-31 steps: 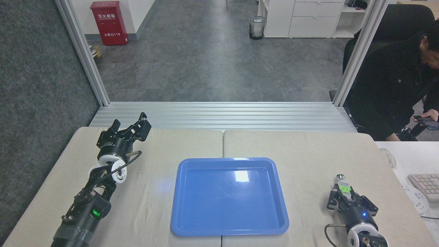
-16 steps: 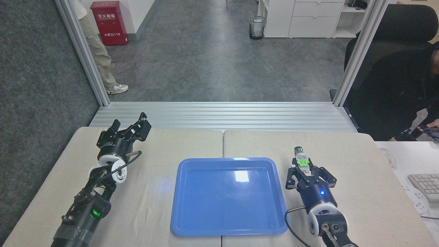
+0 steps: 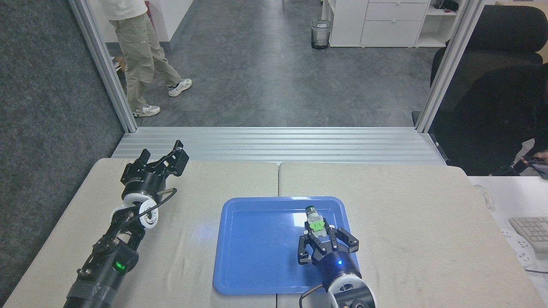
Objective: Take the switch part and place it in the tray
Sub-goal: 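Lower the switch part into the tray and open the right gripper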
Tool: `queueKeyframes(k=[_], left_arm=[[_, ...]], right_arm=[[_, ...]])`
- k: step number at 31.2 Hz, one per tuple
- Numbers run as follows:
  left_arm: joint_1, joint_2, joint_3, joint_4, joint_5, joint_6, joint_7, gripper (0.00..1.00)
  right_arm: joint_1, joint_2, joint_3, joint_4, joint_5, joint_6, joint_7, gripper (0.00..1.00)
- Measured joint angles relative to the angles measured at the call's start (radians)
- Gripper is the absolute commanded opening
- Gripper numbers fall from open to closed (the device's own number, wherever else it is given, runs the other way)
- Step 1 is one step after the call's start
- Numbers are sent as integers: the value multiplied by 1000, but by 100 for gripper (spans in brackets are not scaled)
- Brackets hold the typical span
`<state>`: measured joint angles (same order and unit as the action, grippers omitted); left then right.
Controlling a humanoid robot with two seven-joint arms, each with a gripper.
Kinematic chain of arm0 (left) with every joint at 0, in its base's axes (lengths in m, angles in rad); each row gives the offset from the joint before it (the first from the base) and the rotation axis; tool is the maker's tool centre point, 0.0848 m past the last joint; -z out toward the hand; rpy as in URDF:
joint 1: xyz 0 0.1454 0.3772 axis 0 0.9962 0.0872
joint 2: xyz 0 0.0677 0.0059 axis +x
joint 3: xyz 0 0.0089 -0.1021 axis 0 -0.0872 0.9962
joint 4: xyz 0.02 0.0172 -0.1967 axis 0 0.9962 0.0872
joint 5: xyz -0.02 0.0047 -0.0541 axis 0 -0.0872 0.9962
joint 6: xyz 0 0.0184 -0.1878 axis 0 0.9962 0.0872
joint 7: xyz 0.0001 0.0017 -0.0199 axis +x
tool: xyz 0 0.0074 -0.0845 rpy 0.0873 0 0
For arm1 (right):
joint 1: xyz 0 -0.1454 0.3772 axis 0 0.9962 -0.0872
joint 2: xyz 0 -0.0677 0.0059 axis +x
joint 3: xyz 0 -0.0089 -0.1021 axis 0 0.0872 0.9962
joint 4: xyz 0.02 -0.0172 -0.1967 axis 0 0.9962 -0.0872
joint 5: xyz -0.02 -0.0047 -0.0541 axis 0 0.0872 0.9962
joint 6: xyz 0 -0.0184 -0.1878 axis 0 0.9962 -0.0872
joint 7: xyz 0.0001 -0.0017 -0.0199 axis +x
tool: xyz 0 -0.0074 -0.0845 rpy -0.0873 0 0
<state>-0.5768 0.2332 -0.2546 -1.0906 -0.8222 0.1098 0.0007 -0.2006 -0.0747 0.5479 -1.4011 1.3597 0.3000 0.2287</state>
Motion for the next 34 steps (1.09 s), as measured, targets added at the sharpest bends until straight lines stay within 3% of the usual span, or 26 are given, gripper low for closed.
queueKeyframes(k=[4,8,14,16,17,18,19,26,34], left_arm=[[0,0,0,0,0,0,0,100],[0,0,0,0,0,0,0,100],[0,0,0,0,0,0,0,100],[0,0,0,0,0,0,0,100],[0,0,0,0,0,0,0,100],[0,0,0,0,0,0,0,100],[0,0,0,0,0,0,0,100],[0,0,0,0,0,0,0,100],[0,0,0,0,0,0,0,100]], right_arm=[[13,18,31,27,9,32,0,0],[21,31,51,49,13,43,0,13],[19,46,73,75,13,46,0,16],[13,51,79,82,13,43,0,37],[11,53,82,85,13,41,0,56],[10,55,84,88,12,40,0,84],[8,58,86,92,12,39,0,99],[-21,75,63,116,-2,37,-6,99],[-140,72,-11,132,-31,34,-83,100]])
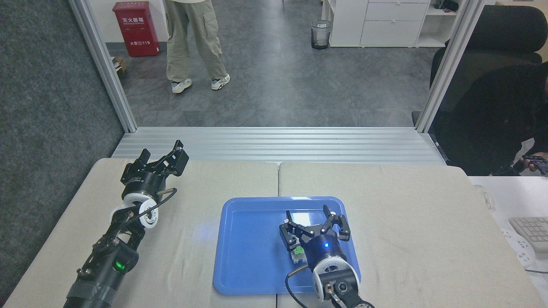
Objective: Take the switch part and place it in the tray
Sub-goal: 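Lower the switch part into the tray and open the right gripper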
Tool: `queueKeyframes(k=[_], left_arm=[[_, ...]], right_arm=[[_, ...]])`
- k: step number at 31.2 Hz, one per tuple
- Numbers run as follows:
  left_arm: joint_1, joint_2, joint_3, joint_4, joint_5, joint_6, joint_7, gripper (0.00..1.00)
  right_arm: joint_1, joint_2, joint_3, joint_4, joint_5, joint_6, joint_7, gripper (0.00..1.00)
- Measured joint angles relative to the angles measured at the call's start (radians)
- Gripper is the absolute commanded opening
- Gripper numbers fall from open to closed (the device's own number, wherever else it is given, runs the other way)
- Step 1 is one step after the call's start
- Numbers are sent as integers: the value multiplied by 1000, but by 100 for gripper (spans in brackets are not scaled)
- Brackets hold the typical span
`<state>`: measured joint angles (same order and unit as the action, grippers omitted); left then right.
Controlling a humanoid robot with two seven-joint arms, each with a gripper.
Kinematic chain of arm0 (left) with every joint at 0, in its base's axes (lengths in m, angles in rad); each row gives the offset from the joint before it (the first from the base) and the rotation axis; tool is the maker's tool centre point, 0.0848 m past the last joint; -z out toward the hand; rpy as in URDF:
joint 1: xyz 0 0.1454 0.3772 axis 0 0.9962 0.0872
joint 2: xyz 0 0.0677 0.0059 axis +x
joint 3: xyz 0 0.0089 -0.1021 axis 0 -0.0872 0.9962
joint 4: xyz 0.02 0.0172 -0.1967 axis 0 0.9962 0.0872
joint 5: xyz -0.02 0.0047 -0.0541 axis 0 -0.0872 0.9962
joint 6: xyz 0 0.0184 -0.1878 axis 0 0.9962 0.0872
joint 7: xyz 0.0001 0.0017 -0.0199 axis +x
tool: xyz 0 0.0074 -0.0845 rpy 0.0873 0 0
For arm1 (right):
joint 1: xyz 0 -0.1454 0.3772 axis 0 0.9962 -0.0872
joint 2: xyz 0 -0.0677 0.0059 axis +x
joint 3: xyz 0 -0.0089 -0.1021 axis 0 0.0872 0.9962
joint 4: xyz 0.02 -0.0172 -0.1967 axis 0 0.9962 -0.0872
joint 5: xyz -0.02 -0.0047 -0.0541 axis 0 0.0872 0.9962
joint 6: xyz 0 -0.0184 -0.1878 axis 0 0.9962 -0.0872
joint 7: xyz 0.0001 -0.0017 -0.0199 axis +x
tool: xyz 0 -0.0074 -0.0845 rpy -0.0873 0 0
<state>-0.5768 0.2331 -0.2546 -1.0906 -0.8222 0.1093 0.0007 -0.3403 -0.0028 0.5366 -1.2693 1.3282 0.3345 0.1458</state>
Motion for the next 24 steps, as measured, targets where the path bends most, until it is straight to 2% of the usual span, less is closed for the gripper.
queueKeyframes(k=[3,6,10,12,17,24], left_arm=[[0,0,0,0,0,0,0,100],[0,0,0,0,0,0,0,100],[0,0,0,0,0,0,0,100],[0,0,0,0,0,0,0,100],[0,0,0,0,0,0,0,100],[0,0,0,0,0,0,0,100]], right_arm=[[-52,-21,-39,5,-8,-28,-36,99],[-89,-66,-74,9,-21,-150,-75,99],[-120,-134,-124,19,-82,-343,-107,100],[-134,-168,-152,31,-113,-394,-114,99],[-169,-249,-207,74,-166,-454,-127,99],[-199,-332,-262,127,-202,-467,-155,100]])
